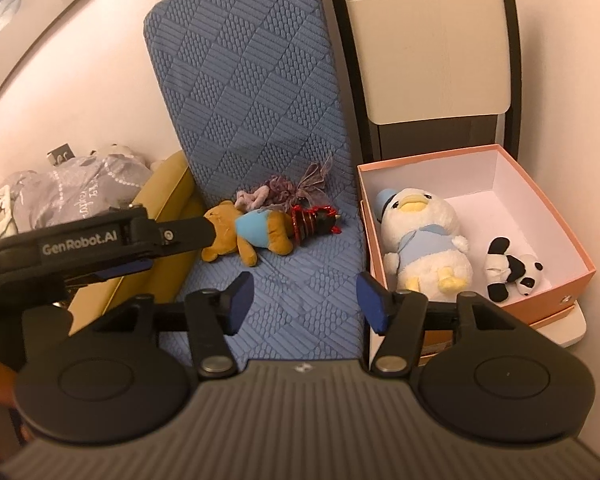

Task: Organize objects
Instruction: 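Withdraw both open tools up and away from the pink box, then move the left tool to the orange teddy bear while the right tool reaches the red-and-black toy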

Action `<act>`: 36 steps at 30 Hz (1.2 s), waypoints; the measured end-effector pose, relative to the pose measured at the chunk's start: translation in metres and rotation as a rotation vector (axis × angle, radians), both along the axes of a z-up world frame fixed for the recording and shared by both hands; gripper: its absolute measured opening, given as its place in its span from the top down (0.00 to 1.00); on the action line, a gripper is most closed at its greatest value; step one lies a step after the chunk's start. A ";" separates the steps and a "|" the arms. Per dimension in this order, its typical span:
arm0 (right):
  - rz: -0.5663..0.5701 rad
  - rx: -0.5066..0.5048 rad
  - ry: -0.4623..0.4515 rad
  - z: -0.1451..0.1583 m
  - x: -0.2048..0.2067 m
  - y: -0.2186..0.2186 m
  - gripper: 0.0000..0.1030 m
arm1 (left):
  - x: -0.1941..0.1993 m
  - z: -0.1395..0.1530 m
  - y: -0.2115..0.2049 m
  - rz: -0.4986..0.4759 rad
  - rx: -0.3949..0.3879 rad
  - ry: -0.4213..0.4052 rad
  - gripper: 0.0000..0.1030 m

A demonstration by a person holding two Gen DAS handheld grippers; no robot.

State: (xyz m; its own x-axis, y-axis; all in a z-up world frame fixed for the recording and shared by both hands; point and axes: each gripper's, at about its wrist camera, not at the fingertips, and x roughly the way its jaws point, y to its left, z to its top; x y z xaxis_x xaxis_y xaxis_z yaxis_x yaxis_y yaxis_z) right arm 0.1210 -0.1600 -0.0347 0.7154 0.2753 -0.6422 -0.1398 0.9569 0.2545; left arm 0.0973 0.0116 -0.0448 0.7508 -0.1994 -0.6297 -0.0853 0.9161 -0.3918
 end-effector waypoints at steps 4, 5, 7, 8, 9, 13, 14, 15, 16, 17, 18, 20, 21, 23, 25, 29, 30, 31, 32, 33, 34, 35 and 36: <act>-0.001 0.002 0.023 -0.007 0.012 0.003 0.42 | 0.014 -0.012 0.011 0.018 -0.011 0.028 0.10; -0.001 0.004 0.028 -0.010 0.016 0.004 0.42 | 0.018 -0.015 0.014 0.024 -0.014 0.035 0.10; -0.001 0.006 0.040 -0.015 0.024 0.006 0.42 | 0.027 -0.022 0.021 0.035 -0.017 0.054 0.11; 0.000 0.009 0.047 -0.017 0.028 0.007 0.42 | 0.033 -0.026 0.024 0.041 -0.017 0.062 0.11; 0.001 0.011 0.056 -0.020 0.034 0.008 0.42 | 0.037 -0.030 0.026 0.047 -0.017 0.069 0.11; 0.004 0.019 0.080 -0.032 0.056 0.013 0.42 | 0.059 -0.045 0.037 0.078 -0.026 0.102 0.11; 0.005 0.023 0.086 -0.035 0.062 0.015 0.42 | 0.065 -0.049 0.040 0.090 -0.033 0.108 0.11; 0.007 0.029 0.093 -0.038 0.069 0.016 0.42 | 0.072 -0.054 0.044 0.104 -0.042 0.116 0.11; 0.007 0.036 0.100 -0.042 0.077 0.019 0.42 | 0.079 -0.059 0.048 0.118 -0.050 0.124 0.11; 0.006 0.042 0.106 -0.045 0.083 0.020 0.42 | 0.086 -0.063 0.052 0.130 -0.058 0.131 0.11; 0.003 0.051 0.113 -0.049 0.091 0.023 0.42 | 0.093 -0.067 0.056 0.142 -0.067 0.135 0.11; -0.004 0.067 0.128 -0.057 0.107 0.026 0.42 | 0.107 -0.078 0.067 0.172 -0.090 0.143 0.11; -0.006 0.074 0.136 -0.060 0.114 0.029 0.42 | 0.114 -0.084 0.072 0.188 -0.102 0.150 0.11; -0.013 0.089 0.156 -0.067 0.129 0.034 0.42 | 0.127 -0.094 0.082 0.212 -0.119 0.163 0.11; -0.021 0.093 0.169 -0.075 0.144 0.040 0.42 | 0.141 -0.106 0.093 0.237 -0.140 0.175 0.11; -0.047 0.135 0.211 -0.096 0.170 0.052 0.42 | 0.167 -0.132 0.112 0.277 -0.185 0.208 0.11; -0.055 0.148 0.223 -0.102 0.176 0.056 0.42 | 0.173 -0.139 0.116 0.285 -0.190 0.214 0.10; -0.064 0.158 0.235 -0.108 0.182 0.060 0.42 | 0.178 -0.146 0.120 0.296 -0.198 0.220 0.10; -0.072 0.168 0.243 -0.113 0.187 0.063 0.42 | 0.183 -0.152 0.124 0.307 -0.210 0.226 0.10; -0.084 0.177 0.250 -0.119 0.193 0.067 0.42 | 0.187 -0.159 0.128 0.316 -0.220 0.232 0.10; -0.095 0.184 0.255 -0.124 0.198 0.070 0.42 | 0.193 -0.166 0.132 0.325 -0.229 0.241 0.10; -0.107 0.187 0.260 -0.130 0.204 0.073 0.42 | 0.196 -0.172 0.136 0.332 -0.233 0.246 0.10; -0.121 0.191 0.267 -0.136 0.210 0.075 0.42 | 0.202 -0.178 0.140 0.341 -0.237 0.254 0.10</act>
State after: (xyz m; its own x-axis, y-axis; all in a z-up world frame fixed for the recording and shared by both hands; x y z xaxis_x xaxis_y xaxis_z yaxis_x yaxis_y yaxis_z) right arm 0.3311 -0.0845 -0.1706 0.5638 0.3316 -0.7564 0.0679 0.8941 0.4426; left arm 0.2988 0.1514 -0.2232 0.6270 -0.1286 -0.7683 -0.4851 0.7073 -0.5143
